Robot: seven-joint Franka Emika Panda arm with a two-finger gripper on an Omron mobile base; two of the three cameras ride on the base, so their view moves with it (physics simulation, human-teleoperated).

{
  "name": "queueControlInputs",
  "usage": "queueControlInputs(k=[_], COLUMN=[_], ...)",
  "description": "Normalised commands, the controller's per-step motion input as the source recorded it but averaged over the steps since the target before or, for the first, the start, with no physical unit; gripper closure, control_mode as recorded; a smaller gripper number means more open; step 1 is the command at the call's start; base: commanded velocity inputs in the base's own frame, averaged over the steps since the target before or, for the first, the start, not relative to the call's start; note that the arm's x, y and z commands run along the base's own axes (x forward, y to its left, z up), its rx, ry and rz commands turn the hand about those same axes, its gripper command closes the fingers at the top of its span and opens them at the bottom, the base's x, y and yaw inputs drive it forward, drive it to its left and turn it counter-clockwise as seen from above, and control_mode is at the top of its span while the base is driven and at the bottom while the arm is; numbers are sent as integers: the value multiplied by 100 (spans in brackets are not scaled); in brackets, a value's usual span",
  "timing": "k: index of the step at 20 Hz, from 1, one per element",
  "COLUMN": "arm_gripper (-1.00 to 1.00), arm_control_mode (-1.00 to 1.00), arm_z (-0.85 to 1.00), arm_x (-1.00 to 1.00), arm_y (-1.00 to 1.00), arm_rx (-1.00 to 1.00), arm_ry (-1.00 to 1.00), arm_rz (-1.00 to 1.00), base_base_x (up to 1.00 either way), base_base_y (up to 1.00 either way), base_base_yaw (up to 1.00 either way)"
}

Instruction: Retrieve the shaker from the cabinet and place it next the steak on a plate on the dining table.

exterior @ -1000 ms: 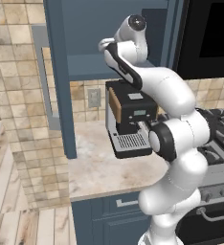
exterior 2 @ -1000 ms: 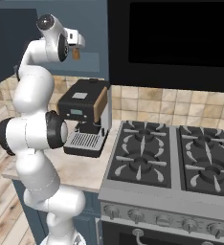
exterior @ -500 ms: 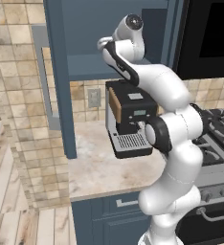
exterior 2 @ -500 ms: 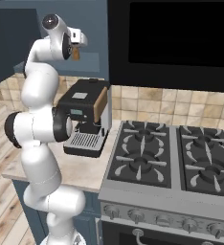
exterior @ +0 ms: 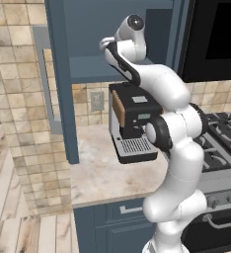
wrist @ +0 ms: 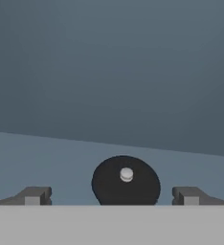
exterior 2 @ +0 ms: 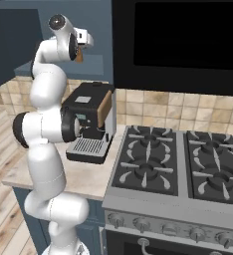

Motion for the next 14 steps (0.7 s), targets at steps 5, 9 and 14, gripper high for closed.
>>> queueControlInputs(k=[5, 9, 14], arm_gripper=[-100, -100, 100], arm_control_mode=[-100, -100, -100], arm_z=[-1, -2, -6], arm_x=[23, 20, 13], arm_y=[0, 0, 0], arm_rx=[0, 0, 0], arm_ry=[0, 0, 0], arm_rz=[0, 0, 0], base_base_x=[0, 0, 0], base_base_y=[0, 0, 0], base_base_yaw=[0, 0, 0])
